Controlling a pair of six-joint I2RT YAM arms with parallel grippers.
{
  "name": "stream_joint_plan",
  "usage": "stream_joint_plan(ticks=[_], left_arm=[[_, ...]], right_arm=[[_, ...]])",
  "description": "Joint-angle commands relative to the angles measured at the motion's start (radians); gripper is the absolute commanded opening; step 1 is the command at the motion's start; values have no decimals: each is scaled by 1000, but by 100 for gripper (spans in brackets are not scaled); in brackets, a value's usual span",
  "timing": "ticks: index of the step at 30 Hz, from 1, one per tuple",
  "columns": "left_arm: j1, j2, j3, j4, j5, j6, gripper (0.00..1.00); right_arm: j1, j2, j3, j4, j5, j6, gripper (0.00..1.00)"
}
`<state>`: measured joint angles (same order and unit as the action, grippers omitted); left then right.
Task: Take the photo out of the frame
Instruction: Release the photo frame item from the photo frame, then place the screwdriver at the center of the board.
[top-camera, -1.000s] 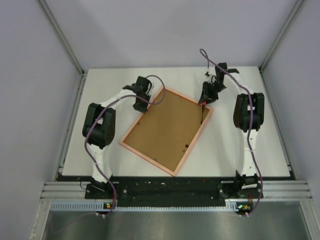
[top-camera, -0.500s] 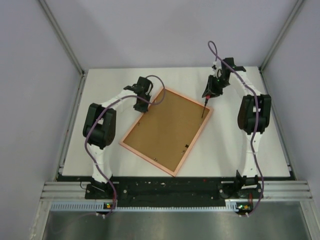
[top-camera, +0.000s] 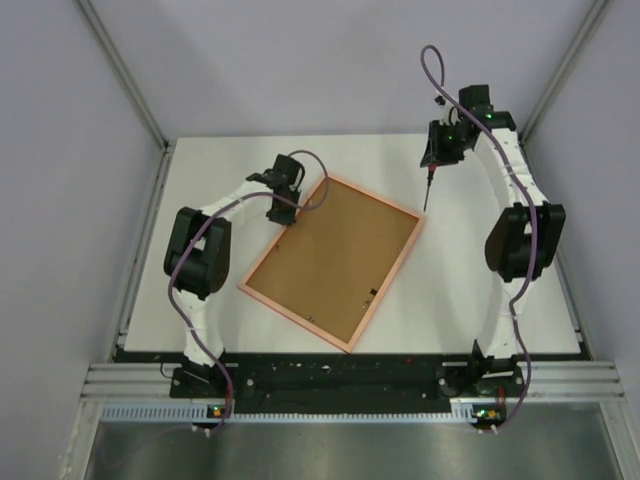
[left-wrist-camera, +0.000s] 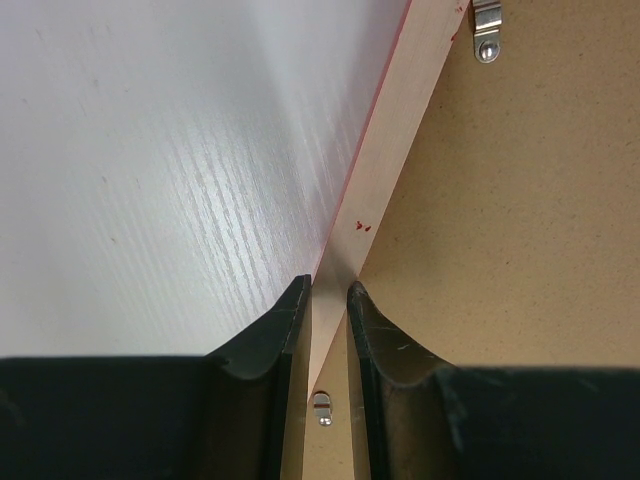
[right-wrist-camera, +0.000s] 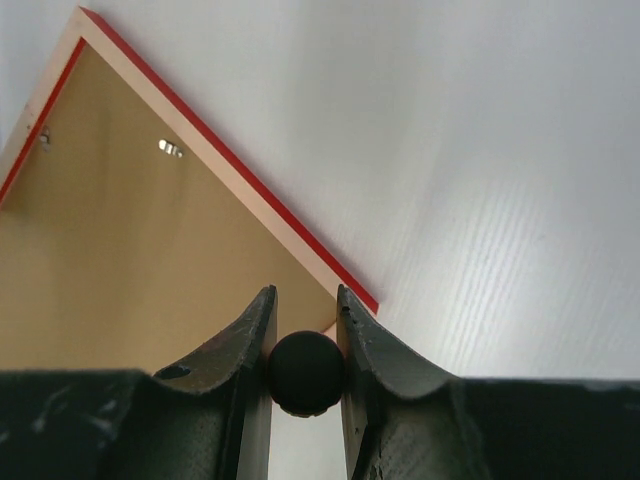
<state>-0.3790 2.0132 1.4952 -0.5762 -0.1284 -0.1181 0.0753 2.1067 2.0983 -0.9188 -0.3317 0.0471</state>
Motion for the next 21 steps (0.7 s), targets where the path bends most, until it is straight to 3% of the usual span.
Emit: stream_joint_plan(ticks=[1,9,12,21], left_arm=[[12,-8,-12,-5,-16,-29,11],[20,56,19,-19,47,-41,15],[22,59,17,-19,62,-35,25],[28,64,51,-63,64,8,44]], right_arm=[[-9,-151,-108,-5,127,-98,0],[-71,-261,-287,6,109,-118,0],[-71,-281,-314,1,108,-133,0],[-72,-202,-383,-46,217,-199,0]])
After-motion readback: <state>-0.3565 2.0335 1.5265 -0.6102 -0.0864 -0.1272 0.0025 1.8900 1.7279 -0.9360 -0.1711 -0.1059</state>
